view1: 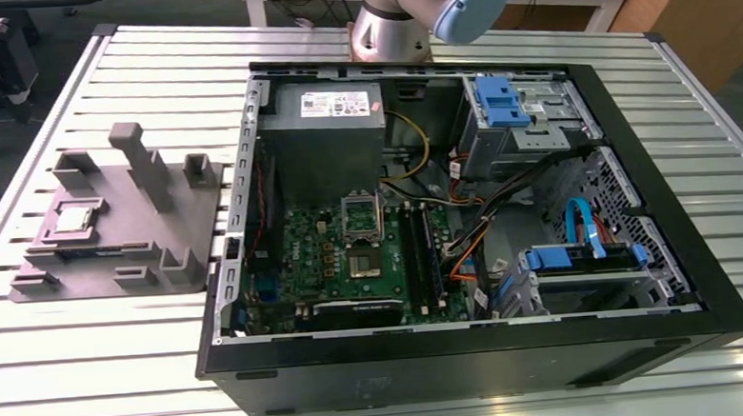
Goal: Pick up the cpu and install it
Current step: 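Pick up the cpu and move it towards the insertion slot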
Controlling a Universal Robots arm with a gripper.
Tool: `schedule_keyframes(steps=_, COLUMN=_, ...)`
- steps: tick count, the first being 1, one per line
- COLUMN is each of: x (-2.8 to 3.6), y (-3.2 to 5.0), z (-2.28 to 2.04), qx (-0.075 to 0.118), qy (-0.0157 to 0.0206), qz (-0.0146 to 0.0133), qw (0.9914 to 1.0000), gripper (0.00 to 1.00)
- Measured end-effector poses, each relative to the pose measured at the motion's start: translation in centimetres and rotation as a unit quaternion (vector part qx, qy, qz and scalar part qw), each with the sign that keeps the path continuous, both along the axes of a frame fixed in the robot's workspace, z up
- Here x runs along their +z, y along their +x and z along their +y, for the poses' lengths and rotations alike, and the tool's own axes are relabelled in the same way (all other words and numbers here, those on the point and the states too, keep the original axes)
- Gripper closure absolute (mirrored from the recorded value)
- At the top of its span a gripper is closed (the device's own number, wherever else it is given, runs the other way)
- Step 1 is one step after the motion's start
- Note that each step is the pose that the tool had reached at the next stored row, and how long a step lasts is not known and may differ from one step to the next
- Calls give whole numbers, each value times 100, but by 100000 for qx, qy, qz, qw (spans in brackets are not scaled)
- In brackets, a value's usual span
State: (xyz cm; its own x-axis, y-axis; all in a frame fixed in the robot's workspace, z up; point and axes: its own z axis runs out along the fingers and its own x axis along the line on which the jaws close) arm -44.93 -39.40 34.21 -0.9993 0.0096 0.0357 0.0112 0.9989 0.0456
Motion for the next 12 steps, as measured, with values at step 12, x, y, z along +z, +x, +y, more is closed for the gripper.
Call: schedule_keyframes(steps=12, x=-85, y=0, z=-2, qx=2, qy=112, qz=385, qw=99999, gripper=35)
